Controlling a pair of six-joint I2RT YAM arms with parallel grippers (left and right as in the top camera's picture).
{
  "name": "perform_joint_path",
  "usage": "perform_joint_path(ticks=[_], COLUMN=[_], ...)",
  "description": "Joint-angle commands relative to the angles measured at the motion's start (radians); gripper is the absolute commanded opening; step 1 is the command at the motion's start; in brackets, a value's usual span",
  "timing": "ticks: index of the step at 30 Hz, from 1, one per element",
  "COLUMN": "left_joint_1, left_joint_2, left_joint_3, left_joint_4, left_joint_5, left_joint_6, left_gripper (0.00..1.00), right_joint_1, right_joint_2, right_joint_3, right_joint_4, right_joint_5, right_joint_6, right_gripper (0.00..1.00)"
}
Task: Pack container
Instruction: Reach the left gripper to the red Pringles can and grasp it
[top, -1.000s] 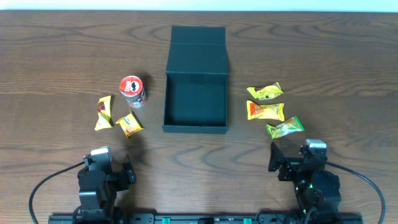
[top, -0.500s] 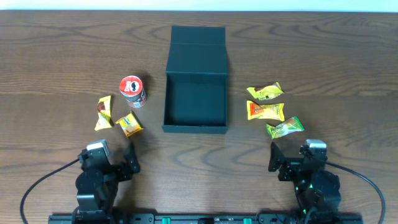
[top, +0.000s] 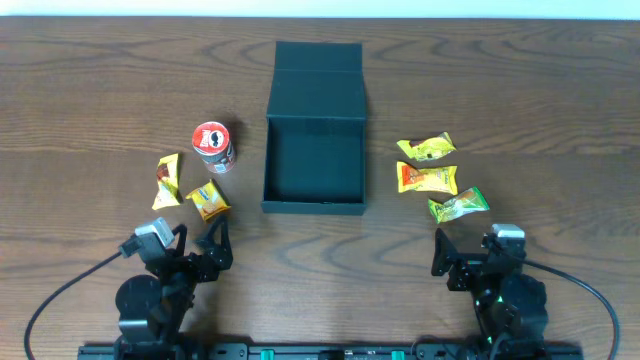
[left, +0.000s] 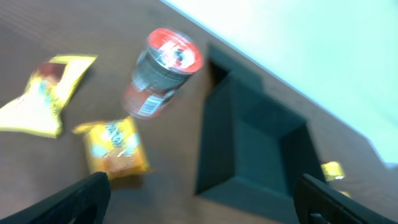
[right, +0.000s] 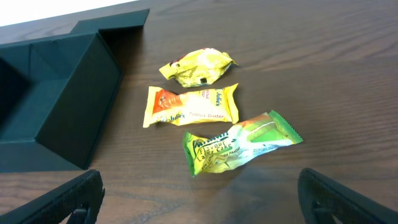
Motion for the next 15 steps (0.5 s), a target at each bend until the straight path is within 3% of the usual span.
perform_joint_path(ticks=[1,10,15], left_joint_1=[-0.004,-0.004,-0.004], left_joint_2=[0.087,0.554,0.803], left_joint_3=[0.013,0.222,0.396], left_joint_4=[0.026,0.031,0.012], left_joint_5=[0.05,0.077,0.049], left_joint_6=[0.026,0.248,0.296], left_gripper=[0.95,0.95,0.95], right_joint_1=[0.0,0.0,0.0], right_joint_2=[-0.007,-0.007,-0.007], right_joint_3=[-0.01,-0.01,-0.01], right_joint_4=[0.0,0.0,0.0], right_joint_5=[0.003,0.003,0.003], right_joint_6=[0.011,0.011,0.011], right_gripper=[0.99,0.99,0.99])
